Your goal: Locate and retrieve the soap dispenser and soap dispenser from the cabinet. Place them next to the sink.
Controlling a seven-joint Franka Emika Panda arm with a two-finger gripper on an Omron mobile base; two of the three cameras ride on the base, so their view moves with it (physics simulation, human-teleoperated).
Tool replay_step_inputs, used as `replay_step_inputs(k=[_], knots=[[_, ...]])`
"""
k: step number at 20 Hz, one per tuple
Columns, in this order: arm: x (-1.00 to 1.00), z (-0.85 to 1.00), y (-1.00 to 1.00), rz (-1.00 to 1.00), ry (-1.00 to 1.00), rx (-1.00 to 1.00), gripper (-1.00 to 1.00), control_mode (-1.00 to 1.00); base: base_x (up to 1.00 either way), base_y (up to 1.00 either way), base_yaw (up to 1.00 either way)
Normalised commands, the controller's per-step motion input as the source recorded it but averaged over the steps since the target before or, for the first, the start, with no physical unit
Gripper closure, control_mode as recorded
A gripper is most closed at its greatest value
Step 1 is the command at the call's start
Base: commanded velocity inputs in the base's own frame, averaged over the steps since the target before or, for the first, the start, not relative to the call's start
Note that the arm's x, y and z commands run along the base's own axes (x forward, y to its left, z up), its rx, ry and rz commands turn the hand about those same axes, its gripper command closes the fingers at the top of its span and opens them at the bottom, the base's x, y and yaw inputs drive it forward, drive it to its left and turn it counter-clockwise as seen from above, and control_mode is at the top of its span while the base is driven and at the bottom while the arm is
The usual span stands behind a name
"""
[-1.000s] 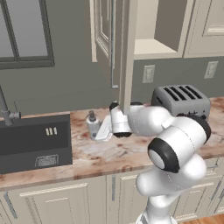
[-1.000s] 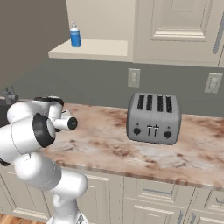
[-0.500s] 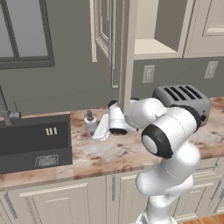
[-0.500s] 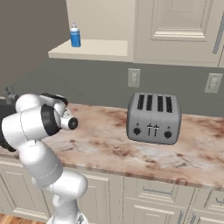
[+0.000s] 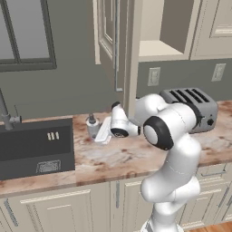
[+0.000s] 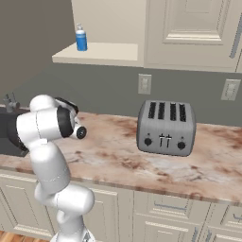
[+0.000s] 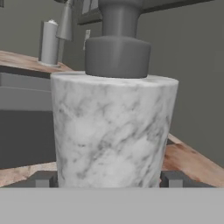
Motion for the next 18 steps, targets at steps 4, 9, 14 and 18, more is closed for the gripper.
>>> replay_step_inputs(k=[4,9,14,18], knots=[[0.23,-0.04,0.11,0.0,0.0,0.0,1.0,-1.0,0.0,0.0,0.0],[0.23,-0.03,0.15,0.0,0.0,0.0,1.0,-1.0,0.0,0.0,0.0],[0.22,-0.11,0.13,0.0,0.0,0.0,1.0,-1.0,0.0,0.0,0.0],[0.15,-0.17,0.11,0.0,0.0,0.0,1.0,-1.0,0.0,0.0,0.0]])
